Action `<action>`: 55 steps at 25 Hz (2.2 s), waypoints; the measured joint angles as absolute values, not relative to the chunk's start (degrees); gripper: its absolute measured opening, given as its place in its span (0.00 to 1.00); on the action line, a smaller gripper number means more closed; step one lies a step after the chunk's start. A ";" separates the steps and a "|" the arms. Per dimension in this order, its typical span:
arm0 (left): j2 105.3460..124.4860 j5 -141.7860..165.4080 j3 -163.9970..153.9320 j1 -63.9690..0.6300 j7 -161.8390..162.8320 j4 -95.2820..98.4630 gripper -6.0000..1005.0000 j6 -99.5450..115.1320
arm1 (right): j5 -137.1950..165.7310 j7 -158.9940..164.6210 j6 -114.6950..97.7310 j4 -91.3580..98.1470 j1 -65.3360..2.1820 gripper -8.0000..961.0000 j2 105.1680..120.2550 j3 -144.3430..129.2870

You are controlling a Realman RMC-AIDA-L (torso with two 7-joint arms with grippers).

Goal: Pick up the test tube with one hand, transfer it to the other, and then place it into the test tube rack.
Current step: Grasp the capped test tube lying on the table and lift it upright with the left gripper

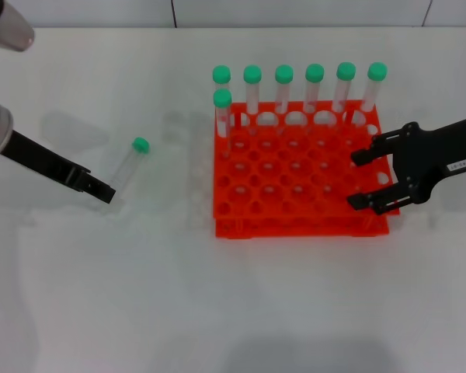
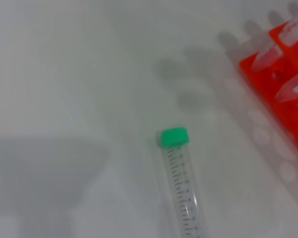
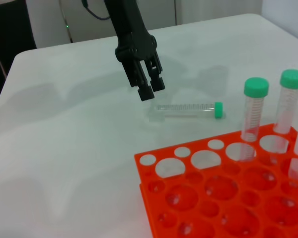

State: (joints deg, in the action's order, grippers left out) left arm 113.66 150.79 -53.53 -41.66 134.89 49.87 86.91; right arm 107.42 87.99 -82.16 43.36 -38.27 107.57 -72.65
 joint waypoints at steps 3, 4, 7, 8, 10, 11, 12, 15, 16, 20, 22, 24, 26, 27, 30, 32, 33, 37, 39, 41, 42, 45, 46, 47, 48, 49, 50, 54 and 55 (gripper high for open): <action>113.83 151.28 -54.07 -41.96 136.11 48.12 0.55 85.20 | 108.56 87.96 -82.39 44.07 -38.39 0.78 108.23 -72.68; 113.92 151.38 -54.08 -42.00 136.45 47.69 0.55 84.59 | 108.85 87.96 -82.42 44.21 -38.43 0.78 108.43 -72.70; 114.37 151.48 -54.14 -42.07 137.31 47.09 0.55 83.23 | 110.05 87.96 -82.41 44.51 -38.62 0.78 109.05 -72.72; 114.57 151.62 -54.15 -42.12 137.65 47.07 0.55 82.95 | 110.39 87.96 -82.40 44.64 -38.68 0.78 109.19 -72.72; 114.97 151.96 -54.17 -42.45 138.19 46.76 0.55 82.39 | 111.04 87.96 -82.46 45.00 -38.78 0.78 109.45 -72.72; 115.02 152.02 -54.18 -42.56 138.27 46.59 0.55 82.31 | 111.18 87.96 -82.55 45.19 -38.82 0.78 109.53 -72.72; 115.05 152.05 -54.21 -42.70 138.37 46.37 0.55 82.22 | 111.24 87.96 -82.63 45.23 -38.85 0.78 109.57 -72.73; 115.09 152.09 -54.83 -42.94 139.16 45.79 0.55 81.63 | 111.32 87.97 -82.88 45.66 -38.94 0.78 109.69 -72.78; 115.10 152.09 -55.08 -42.96 139.39 45.72 0.55 81.42 | 111.33 87.97 -82.90 45.78 -38.94 0.78 109.73 -72.78; 115.20 152.22 -55.38 -42.97 139.75 45.63 0.55 81.15 | 111.36 87.95 -83.04 46.30 -38.93 0.78 109.81 -72.70; 115.22 153.00 -55.43 -42.99 140.07 45.41 0.55 80.91 | 111.36 87.93 -83.24 46.70 -38.77 0.78 109.94 -72.54; 115.24 153.60 -55.44 -43.17 140.29 45.02 0.55 80.65 | 111.28 87.92 -83.43 47.11 -38.51 0.78 110.01 -72.42; 115.28 153.91 -55.44 -43.39 140.34 44.75 0.55 80.50 | 111.06 87.90 -83.58 47.38 -38.35 0.78 110.07 -72.36; 115.30 153.96 -55.44 -43.40 140.34 44.76 0.55 80.47 | 110.99 87.90 -83.63 47.41 -38.34 0.78 110.12 -72.36; 115.44 154.17 -55.45 -43.47 140.37 44.74 0.55 80.28 | 110.91 87.89 -83.67 47.42 -38.33 0.78 110.29 -72.35; 115.49 154.24 -55.46 -43.52 140.44 44.73 0.55 80.19 | 110.91 87.86 -83.67 47.43 -38.32 0.78 110.42 -72.33; 115.51 154.30 -55.45 -43.53 140.48 44.74 0.55 80.15 | 110.91 87.82 -83.68 47.44 -38.32 0.78 110.51 -72.33; 115.74 154.64 -55.45 -43.59 140.51 44.78 0.55 79.98 | 110.91 87.72 -83.67 47.49 -38.32 0.77 110.63 -72.33; 115.81 154.77 -55.45 -43.63 140.55 44.80 0.55 79.94 | 110.91 87.71 -83.67 47.54 -38.32 0.77 110.65 -72.33; 115.83 154.85 -55.46 -43.68 140.67 44.76 0.54 79.85 | 110.92 87.71 -83.67 47.68 -38.33 0.77 110.75 -72.33; 115.85 154.94 -55.47 -43.80 140.75 44.72 0.54 79.79 | 110.94 87.71 -83.67 47.79 -38.33 0.77 110.81 -72.33; 115.87 155.11 -55.57 -44.52 140.79 44.30 0.54 79.71 | 111.02 87.71 -83.67 48.23 -38.23 0.77 110.88 -72.33; 115.87 155.11 -55.63 -44.87 140.80 44.17 0.54 79.75 | 111.03 87.71 -83.67 48.25 -38.23 0.77 110.88 -72.33; 115.87 155.11 -55.72 -45.19 140.81 44.10 0.48 79.85 | 111.03 87.71 -83.67 48.26 -38.23 0.77 110.88 -72.33; 115.87 155.11 -55.91 -45.37 140.87 44.09 0.41 79.96 | 111.03 87.72 -83.67 48.25 -38.24 0.77 110.88 -72.33; 115.87 155.13 -56.20 -45.60 141.00 44.07 0.40 80.08 | 111.03 87.73 -83.67 48.25 -38.28 0.77 110.88 -72.33; 115.84 155.15 -56.54 -45.76 141.17 44.05 0.40 80.10 | 111.03 87.74 -83.67 48.26 -38.34 0.77 110.88 -72.33; 115.64 156.16 -57.10 -46.45 141.90 43.22 0.37 80.02 | 111.08 87.94 -83.67 49.11 -38.34 0.77 110.87 -72.33; 115.65 156.56 -57.12 -46.67 141.99 42.96 0.37 79.92 | 111.12 88.04 -83.67 49.45 -38.24 0.77 110.87 -72.33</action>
